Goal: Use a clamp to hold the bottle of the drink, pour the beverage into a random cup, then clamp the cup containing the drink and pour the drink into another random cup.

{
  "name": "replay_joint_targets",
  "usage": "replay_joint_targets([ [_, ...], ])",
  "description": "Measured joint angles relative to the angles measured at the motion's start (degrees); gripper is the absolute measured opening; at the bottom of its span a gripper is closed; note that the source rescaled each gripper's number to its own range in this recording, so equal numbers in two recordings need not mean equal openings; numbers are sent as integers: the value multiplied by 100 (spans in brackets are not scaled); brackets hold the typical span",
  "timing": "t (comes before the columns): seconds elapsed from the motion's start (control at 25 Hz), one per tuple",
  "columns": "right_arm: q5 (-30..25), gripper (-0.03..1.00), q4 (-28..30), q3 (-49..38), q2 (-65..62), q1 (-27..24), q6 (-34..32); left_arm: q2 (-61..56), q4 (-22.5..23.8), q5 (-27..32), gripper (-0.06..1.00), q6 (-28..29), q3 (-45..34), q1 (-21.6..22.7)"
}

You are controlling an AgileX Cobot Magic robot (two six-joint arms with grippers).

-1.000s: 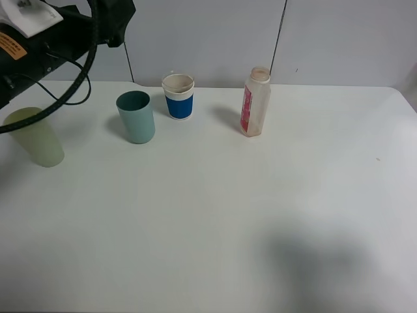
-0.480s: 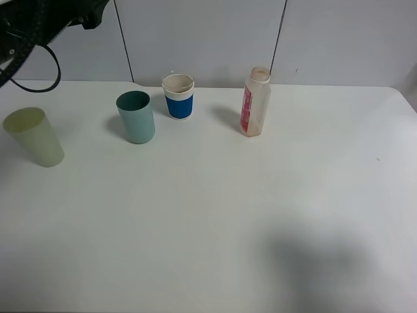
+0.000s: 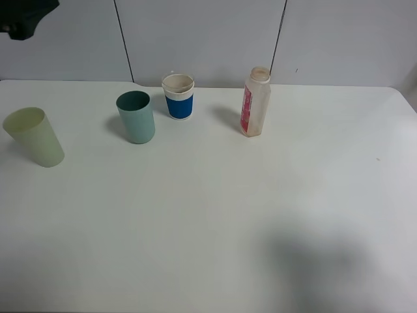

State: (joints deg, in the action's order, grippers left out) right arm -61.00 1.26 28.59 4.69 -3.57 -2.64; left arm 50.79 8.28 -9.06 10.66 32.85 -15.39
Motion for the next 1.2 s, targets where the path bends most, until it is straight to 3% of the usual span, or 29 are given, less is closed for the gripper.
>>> replay_joint_targets([
  [0.4, 0, 100, 0, 0, 0, 0, 0, -1714, 221, 2265, 100, 21, -1, 123],
  [0.92, 0, 100, 0, 0, 0, 0, 0, -2926, 228, 3892, 100, 21, -68, 123],
  [1.2, 0, 100, 0, 0, 0, 0, 0, -3421, 228, 5104, 100, 21, -68, 123],
])
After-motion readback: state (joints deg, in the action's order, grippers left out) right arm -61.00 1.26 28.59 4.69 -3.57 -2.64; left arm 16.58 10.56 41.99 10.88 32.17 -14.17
